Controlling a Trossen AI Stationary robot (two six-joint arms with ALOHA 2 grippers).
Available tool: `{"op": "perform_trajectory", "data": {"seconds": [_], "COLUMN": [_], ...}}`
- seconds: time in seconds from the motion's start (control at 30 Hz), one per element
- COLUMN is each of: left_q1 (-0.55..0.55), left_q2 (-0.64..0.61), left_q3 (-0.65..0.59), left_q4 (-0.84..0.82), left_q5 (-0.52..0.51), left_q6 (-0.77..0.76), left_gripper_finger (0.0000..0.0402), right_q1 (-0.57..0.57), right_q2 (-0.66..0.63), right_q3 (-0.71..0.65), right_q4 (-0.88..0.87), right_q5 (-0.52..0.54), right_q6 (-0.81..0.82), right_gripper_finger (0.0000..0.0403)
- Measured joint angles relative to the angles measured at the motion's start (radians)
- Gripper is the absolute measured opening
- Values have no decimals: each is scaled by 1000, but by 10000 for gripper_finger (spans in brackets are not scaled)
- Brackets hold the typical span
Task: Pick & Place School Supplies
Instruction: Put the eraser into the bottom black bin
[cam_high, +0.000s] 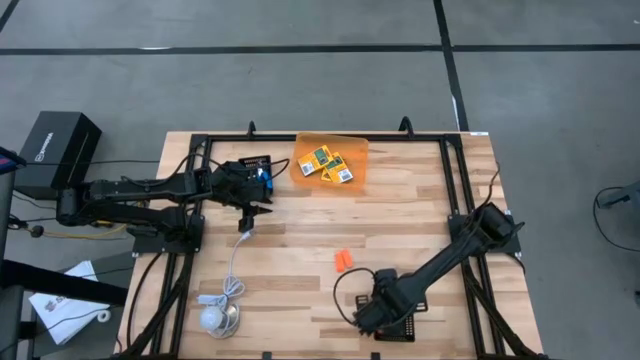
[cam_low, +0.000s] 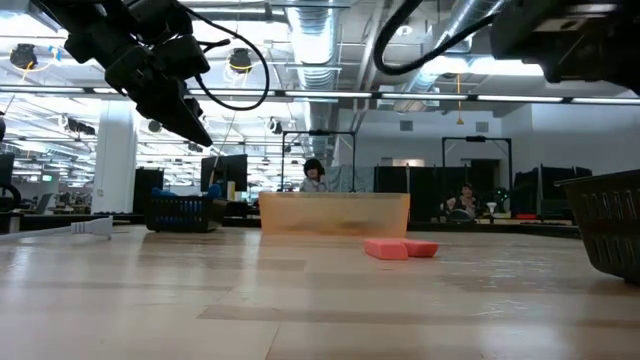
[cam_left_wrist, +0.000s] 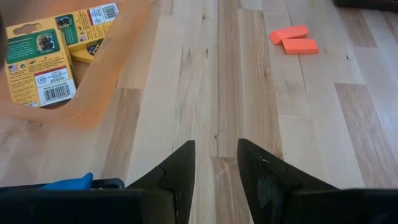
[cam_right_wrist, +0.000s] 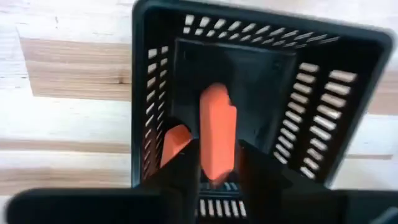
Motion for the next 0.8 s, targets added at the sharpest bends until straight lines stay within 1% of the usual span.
{"op": "perform_trajectory", "data": {"seconds": [0.17, 0.2, 0.27, 0.37, 0.47, 0.53, 0.6, 0.67, 0.73, 0.77, 0.8], "left_q1": [0, 0, 0, 0, 0, 0, 0, 0, 0, 0, 0], "left_q2": [0, 0, 0, 0, 0, 0, 0, 0, 0, 0, 0], "left_q3": [0, 0, 0, 0, 0, 0, 0, 0, 0, 0, 0], "left_q4": [-1, -1, -1, -1, -1, -1, -1, 0, 0, 0, 0], "left_q5": [0, 0, 0, 0, 0, 0, -1, -1, -2, -2, -2], "left_q6": [0, -2, -2, -2, -2, -5, -6, -6, -11, -19, -26], "left_gripper_finger": [115, 115, 115, 115, 115, 115, 115, 115, 115, 115, 115], "right_q1": [0, 0, 3, -4, -53, -97, -148, -194, -240, -262, -283], "right_q2": [-46, -57, -92, -166, -229, -262, -284, -294, -291, -290, -288], "right_q3": [0, 0, 0, 1, 1, 1, 1, 1, 1, 1, 0], "right_q4": [-7, -10, -12, -23, -49, -76, -92, -111, -125, -137, -144], "right_q5": [7, 22, 99, 286, 414, 451, 455, 457, 453, 446, 433], "right_q6": [-7, -7, -6, -18, -126, -241, -364, -503, -636, -696, -753], "right_gripper_finger": [145, 154, 169, 180, 178, 165, 139, 93, 34, 18, 14]}}
